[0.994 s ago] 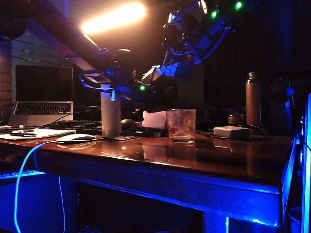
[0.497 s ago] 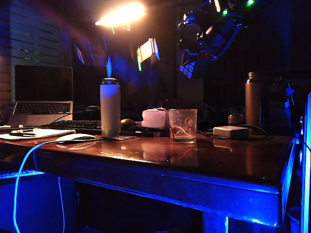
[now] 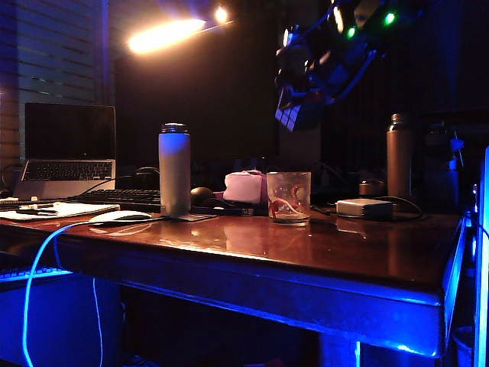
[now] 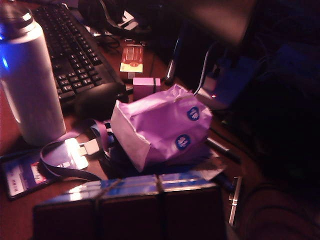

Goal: Stack the Rubik's Cube on top of the glass cup.

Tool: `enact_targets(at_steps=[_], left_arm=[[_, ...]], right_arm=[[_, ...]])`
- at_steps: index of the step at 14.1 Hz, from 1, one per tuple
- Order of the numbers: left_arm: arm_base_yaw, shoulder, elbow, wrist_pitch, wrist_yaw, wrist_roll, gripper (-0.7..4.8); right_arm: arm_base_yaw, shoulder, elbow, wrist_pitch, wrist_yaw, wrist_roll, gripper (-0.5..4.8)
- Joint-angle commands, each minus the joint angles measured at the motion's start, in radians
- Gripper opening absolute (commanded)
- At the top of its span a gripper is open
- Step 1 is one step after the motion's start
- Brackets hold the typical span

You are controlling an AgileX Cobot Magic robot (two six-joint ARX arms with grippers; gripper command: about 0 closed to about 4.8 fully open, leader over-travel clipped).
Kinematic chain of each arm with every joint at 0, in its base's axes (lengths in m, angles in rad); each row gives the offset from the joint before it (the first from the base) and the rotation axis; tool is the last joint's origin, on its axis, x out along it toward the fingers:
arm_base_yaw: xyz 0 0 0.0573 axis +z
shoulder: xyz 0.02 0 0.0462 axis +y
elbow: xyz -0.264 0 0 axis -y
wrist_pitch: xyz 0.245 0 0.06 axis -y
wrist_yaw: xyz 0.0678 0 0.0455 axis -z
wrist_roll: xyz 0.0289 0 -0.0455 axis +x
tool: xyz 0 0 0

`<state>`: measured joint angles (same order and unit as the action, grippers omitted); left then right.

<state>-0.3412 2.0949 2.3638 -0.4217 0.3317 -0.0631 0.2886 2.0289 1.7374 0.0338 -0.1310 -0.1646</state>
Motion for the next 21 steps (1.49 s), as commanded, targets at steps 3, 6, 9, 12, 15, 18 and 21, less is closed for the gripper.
enact_targets(at_steps=[3,6,9,12,15,18,21], left_arm=[[0.020,-0.161,0.003,-0.187,0.003,0.092,-0.03],[0.021,-0.192,0.003,-0.224,0.001,0.093,-0.03],[0.021,-0.198,0.003,-0.229,0.005,0.093,-0.03],[0.021,-0.199,0.003,-0.234,0.005,0.092,-0.03],[0.021,-0.199,0.003,-0.236,0.005,0.090,-0.03],[0.021,-0.200,0.003,-0.244,0.005,0.090,-0.03],[0.021,-0.207,0.003,-0.274,0.005,0.090,-0.03]], right_arm=[[0.001,0.106,0.005,0.068,-0.028,0.011,3.05],[0.003,0.131,0.004,0.097,-0.028,0.011,3.05],[0.004,0.132,0.004,0.047,-0.107,0.012,3.06],[0.006,0.132,0.004,0.001,-0.111,0.012,3.06],[0.006,0.131,0.004,-0.024,-0.111,0.011,3.77],[0.006,0.124,0.005,-0.023,-0.111,0.011,4.79],[0.006,0.089,0.005,-0.022,-0.110,0.010,4.79]])
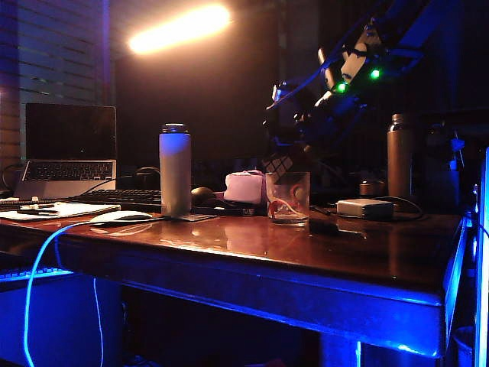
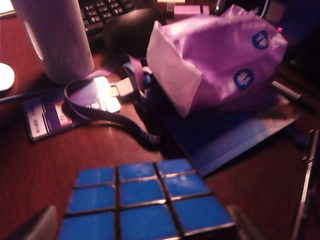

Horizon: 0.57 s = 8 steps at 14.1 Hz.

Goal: Stack the Rubik's Cube on top of the glass cup.

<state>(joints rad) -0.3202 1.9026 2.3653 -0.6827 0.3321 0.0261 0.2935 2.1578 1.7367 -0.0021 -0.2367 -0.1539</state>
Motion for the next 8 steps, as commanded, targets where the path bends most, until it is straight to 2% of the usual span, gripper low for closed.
enact_targets(at_steps=[1,3,4,5,6,8], left_arm=[[0.000,-0.020,0.001,-0.013,0.005,0.000,-0.03],[0.000,-0.039,0.001,-0.019,0.005,0.000,-0.03],[0.000,-0.055,0.001,-0.043,0.005,0.004,-0.04],[0.000,-0.077,0.001,-0.088,0.004,0.010,-0.04],[0.000,-0.102,0.001,-0.145,0.000,0.011,-0.04],[0.000,-0.190,0.000,-0.351,-0.044,0.031,-0.04]], right_arm=[[0.001,-0.061,0.006,0.024,0.004,-0.006,4.79],[0.001,-0.113,0.006,0.037,0.043,-0.007,4.79],[0.001,-0.149,0.006,0.035,0.071,-0.007,3.96],[0.000,-0.188,0.006,0.032,0.082,-0.007,1.62],[-0.001,-0.230,0.006,0.032,0.082,-0.006,-0.01],[-0.001,-0.378,0.006,-0.023,0.134,0.035,-0.03]])
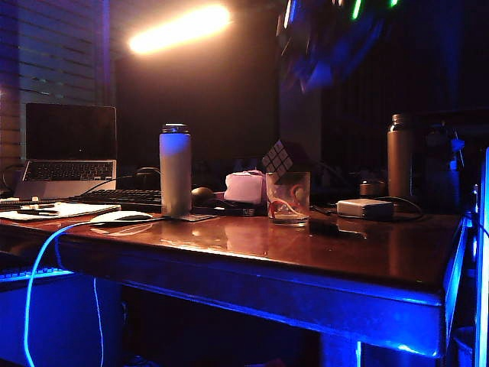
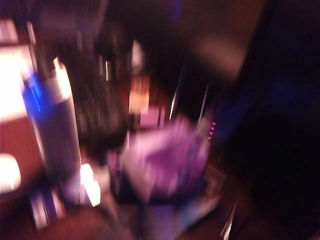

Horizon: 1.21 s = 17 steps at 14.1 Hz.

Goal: Stack the Rubik's Cube on top of the glass cup.

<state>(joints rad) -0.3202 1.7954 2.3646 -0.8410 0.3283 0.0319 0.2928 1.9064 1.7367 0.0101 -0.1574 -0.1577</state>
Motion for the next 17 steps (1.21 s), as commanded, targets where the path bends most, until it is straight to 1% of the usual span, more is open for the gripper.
enact_targets(at_steps=[1,2,4,5,6,8,9,10,11,12,14,15,16,17], left_arm=[[0.000,-0.127,0.001,-0.251,-0.041,0.022,-0.04],[0.000,-0.180,0.001,-0.285,-0.042,0.021,-0.04],[0.000,-0.311,0.001,-0.291,-0.063,0.021,-0.04],[0.000,-0.375,0.001,-0.304,-0.063,0.020,-0.04],[0.000,-0.438,0.001,-0.336,-0.070,0.021,-0.04],[0.000,-0.577,-0.003,-0.515,-0.168,0.021,-0.04],[0.000,-0.621,-0.010,-0.586,-0.196,0.021,-0.04],[0.000,-0.668,-0.043,-0.592,-0.205,0.014,-0.04],[0.000,-0.724,-0.112,-0.556,-0.205,0.013,-0.04],[0.000,-0.762,-0.194,-0.530,-0.204,0.012,-0.04],[0.000,-0.821,-0.418,-0.454,-0.186,0.010,-0.04],[0.000,-0.858,-0.567,-0.381,-0.143,0.001,-0.03],[0.000,-0.904,-0.732,-0.287,-0.098,-0.026,-0.04],[0.000,-0.970,-0.933,-0.160,-0.055,-0.057,-0.04]], right_arm=[[0.000,-0.193,0.006,-0.087,0.055,0.039,-0.03],[0.000,-0.261,0.006,-0.152,0.055,0.039,-0.03],[-0.001,-0.395,0.006,-0.284,0.071,0.039,-0.03],[-0.001,-0.463,0.006,-0.335,0.096,0.038,-0.03],[-0.001,-0.528,0.006,-0.369,0.097,0.039,-0.03],[-0.001,-0.664,0.005,-0.420,0.097,0.039,-0.03],[-0.001,-0.697,0.005,-0.457,0.096,0.038,-0.03],[-0.001,-0.712,0.003,-0.506,0.095,0.038,-0.03],[0.000,-0.711,-0.004,-0.553,0.085,0.039,-0.03],[0.000,-0.710,-0.040,-0.559,0.063,0.043,-0.03],[0.000,-0.710,-0.150,-0.541,-0.008,0.062,-0.03],[0.001,-0.723,-0.225,-0.523,-0.035,0.084,-0.03],[0.001,-0.748,-0.290,-0.517,-0.047,0.088,-0.03],[0.000,-0.791,-0.356,-0.509,-0.044,0.087,-0.03]])
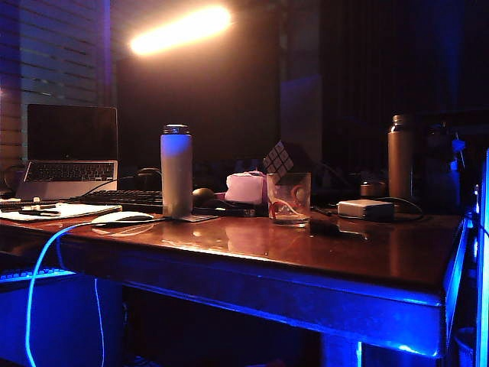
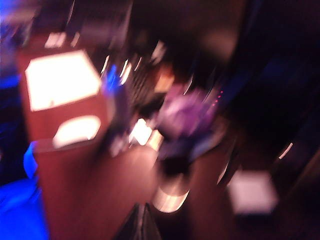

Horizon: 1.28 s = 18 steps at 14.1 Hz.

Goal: Stack the Rubik's Cube on top of the glass cup.

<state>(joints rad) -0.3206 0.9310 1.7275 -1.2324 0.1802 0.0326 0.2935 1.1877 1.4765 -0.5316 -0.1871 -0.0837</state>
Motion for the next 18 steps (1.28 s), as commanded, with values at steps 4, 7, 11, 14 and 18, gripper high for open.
enact_targets(at_steps=[4,7,11,14,18], left_arm=[[0.000,-0.414,-0.966,0.641,0.077,-0.120,-0.04],[0.000,-0.576,-1.159,0.863,0.022,-0.120,-0.04],[0.000,-0.597,-1.336,0.946,0.014,-0.146,-0.04],[0.000,-0.597,-1.462,1.027,-0.016,-0.145,-0.04],[0.000,-0.597,-1.584,1.064,-0.039,-0.135,-0.04]], right_arm=[[0.000,-0.370,-0.398,0.151,0.035,0.001,-0.03],[-0.001,-0.597,-0.647,0.294,0.081,-0.018,-0.03],[-0.001,-0.854,-0.955,0.333,0.105,-0.016,-0.03],[-0.001,-0.969,-1.105,0.296,0.222,-0.011,-0.03],[-0.001,-0.991,-1.236,0.300,0.219,0.245,-0.01]])
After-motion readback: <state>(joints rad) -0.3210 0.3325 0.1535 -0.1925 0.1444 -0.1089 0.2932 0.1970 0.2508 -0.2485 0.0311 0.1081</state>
